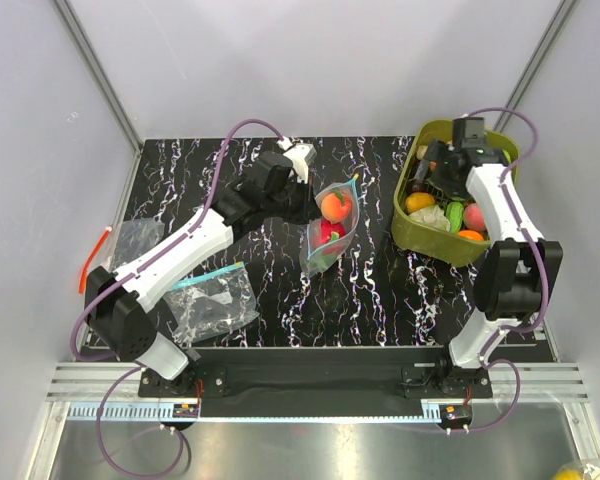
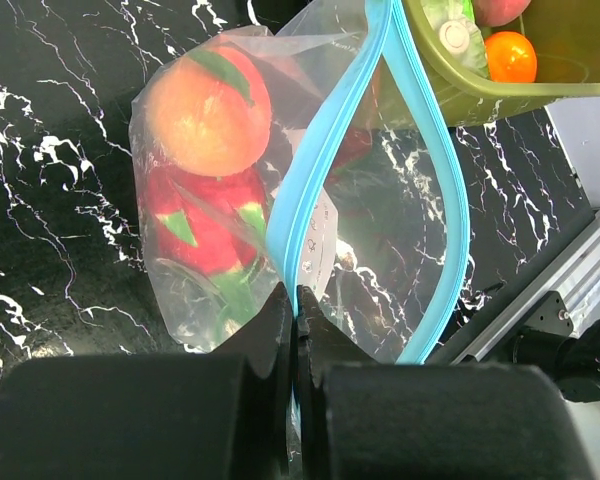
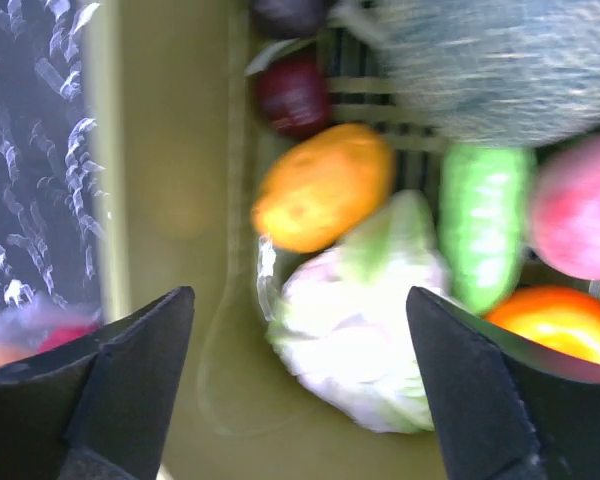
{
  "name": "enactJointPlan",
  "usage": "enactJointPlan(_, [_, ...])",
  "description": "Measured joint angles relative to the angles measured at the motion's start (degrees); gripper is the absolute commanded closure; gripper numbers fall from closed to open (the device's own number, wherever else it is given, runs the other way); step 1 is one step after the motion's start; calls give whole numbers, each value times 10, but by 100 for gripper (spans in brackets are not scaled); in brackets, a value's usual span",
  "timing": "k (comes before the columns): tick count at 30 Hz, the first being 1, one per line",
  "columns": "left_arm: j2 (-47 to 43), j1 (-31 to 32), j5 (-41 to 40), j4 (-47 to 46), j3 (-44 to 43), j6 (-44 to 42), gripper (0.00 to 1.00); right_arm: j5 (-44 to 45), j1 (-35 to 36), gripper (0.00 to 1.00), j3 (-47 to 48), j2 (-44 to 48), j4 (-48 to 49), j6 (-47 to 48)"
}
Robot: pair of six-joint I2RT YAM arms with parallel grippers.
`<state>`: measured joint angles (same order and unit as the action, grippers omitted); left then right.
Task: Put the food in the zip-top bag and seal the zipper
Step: Adjust the bin at the center of the board.
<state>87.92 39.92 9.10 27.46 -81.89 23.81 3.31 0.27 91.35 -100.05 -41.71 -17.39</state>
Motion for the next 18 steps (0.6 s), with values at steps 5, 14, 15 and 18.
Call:
enactJointPlan(5, [0, 0, -3, -1, 0, 0, 100, -17, -62, 0, 2, -8, -29, -24])
enactJointPlan(14, [28, 0, -24, 12, -23, -9, 100, -14, -100, 0, 17, -55, -82, -43])
enactJointPlan(15, [29, 0, -25, 12, -23, -9, 100, -14, -102, 0, 24, -63, -84, -45])
enactJointPlan(18, [30, 0, -25, 7, -19, -9, 100, -12, -109, 0, 53, -96, -89, -57])
